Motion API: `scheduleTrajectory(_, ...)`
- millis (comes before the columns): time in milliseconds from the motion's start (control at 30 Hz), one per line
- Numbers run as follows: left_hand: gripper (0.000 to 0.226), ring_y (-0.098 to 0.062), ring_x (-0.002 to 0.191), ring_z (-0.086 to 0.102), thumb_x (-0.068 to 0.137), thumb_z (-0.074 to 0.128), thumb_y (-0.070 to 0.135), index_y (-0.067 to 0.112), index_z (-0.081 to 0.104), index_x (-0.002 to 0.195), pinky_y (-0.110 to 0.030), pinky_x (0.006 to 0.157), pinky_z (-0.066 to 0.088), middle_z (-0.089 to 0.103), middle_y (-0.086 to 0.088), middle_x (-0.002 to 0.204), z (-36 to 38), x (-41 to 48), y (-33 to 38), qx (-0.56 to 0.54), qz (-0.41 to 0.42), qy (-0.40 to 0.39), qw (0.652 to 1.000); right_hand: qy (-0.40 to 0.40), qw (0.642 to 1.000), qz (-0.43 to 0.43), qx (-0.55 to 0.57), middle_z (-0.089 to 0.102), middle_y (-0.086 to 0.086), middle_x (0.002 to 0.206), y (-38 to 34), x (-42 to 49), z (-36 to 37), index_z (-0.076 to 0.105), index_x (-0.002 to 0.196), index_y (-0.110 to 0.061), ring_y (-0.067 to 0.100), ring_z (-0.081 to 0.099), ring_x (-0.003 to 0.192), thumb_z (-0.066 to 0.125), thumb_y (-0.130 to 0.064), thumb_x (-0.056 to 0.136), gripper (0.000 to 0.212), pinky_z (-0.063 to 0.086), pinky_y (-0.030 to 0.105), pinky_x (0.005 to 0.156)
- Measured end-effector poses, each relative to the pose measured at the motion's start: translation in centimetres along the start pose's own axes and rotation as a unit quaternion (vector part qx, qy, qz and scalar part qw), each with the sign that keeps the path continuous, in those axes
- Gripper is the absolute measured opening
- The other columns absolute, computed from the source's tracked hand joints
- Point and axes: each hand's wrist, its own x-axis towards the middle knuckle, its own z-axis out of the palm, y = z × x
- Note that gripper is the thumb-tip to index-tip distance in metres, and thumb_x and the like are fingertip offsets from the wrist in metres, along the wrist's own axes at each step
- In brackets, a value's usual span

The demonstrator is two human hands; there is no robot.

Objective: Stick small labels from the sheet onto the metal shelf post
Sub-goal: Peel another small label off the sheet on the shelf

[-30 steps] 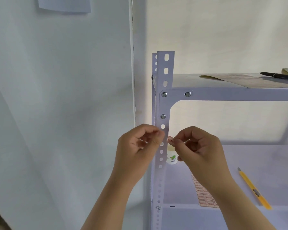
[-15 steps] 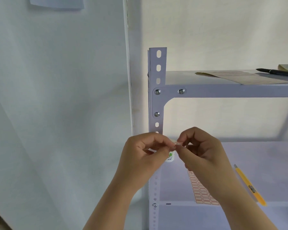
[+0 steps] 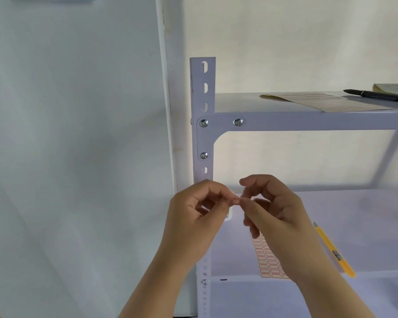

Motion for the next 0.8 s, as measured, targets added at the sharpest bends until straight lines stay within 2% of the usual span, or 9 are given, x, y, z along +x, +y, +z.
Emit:
scheduleTrajectory(167,0.03,-0.005,0.067,0.069,0.087,0.072,0.007,0.036,0.08,0.082,-0.02,0.065,0.056,0.079,0.015,0.076,0.0,0.1,0.0,-0.001,-0.015,0.002,1.0,0.019,0.999,-0.001,-0.042,0.068,-0.001,0.066,0.0,0.4,-0.3,0.063,0.075,-0.025,0.018,0.064,0.051,0.069,-0.005,0.088,0.024,0.049,0.029,0.048)
scheduleTrajectory(300,0.026,-0.001,0.062,0.066,0.084,0.077,0.011,0.037,0.08,0.085,-0.015,0.062,0.052,0.078,0.016,0.074,-0.3,0.2,0.1,-0.006,-0.038,-0.002,0.999,0.025,0.996,-0.017,-0.079,0.07,-0.005,0.061,0.1,0.7,-0.4,0.072,0.075,-0.026,0.013,0.063,0.05,0.075,-0.009,0.084,0.019,0.048,0.019,0.049)
scheduleTrajectory(467,0.029,-0.002,0.062,0.065,0.081,0.079,0.01,0.039,0.08,0.086,-0.02,0.065,0.056,0.078,0.015,0.075,-0.6,0.2,0.1,-0.001,-0.036,0.006,0.999,-0.005,0.999,-0.013,-0.052,0.067,-0.011,0.056,-0.1,0.9,-0.3,0.077,0.078,-0.026,0.01,0.053,0.049,0.075,-0.006,0.083,0.02,0.046,0.021,0.047)
scheduleTrajectory(567,0.033,0.001,0.06,0.062,0.082,0.079,0.009,0.041,0.078,0.086,-0.016,0.062,0.052,0.077,0.017,0.075,-0.6,0.3,0.3,0.005,-0.02,0.006,1.0,-0.013,1.0,0.001,-0.013,0.068,-0.003,0.062,-0.2,1.1,-0.3,0.073,0.077,-0.019,0.011,0.053,0.048,0.074,-0.004,0.084,0.017,0.044,0.024,0.047)
scheduleTrajectory(667,0.029,-0.001,0.06,0.062,0.082,0.078,0.01,0.037,0.078,0.09,-0.013,0.06,0.049,0.073,0.024,0.072,-0.5,0.3,0.4,0.018,-0.006,0.005,1.0,-0.007,1.0,-0.003,0.017,0.063,0.017,0.067,-0.4,1.3,-0.5,0.065,0.075,-0.014,0.016,0.052,0.047,0.07,-0.002,0.087,0.017,0.042,0.031,0.047)
scheduleTrajectory(700,0.028,-0.001,0.059,0.062,0.082,0.078,0.01,0.036,0.078,0.091,-0.012,0.06,0.048,0.073,0.024,0.073,-0.5,0.3,0.4,0.023,-0.002,0.006,1.0,-0.007,1.0,-0.011,0.012,0.063,0.017,0.067,-0.4,1.3,-0.6,0.065,0.076,-0.013,0.016,0.051,0.047,0.068,-0.001,0.088,0.018,0.042,0.031,0.047)
scheduleTrajectory(800,0.026,0.001,0.058,0.062,0.083,0.078,0.01,0.034,0.078,0.093,-0.011,0.058,0.048,0.077,0.019,0.077,-0.3,0.2,0.5,0.028,0.007,0.012,1.0,-0.015,0.999,-0.034,-0.028,0.067,-0.003,0.062,-0.5,1.2,-0.8,0.075,0.082,-0.016,0.013,0.051,0.049,0.064,0.001,0.091,0.022,0.043,0.027,0.047)
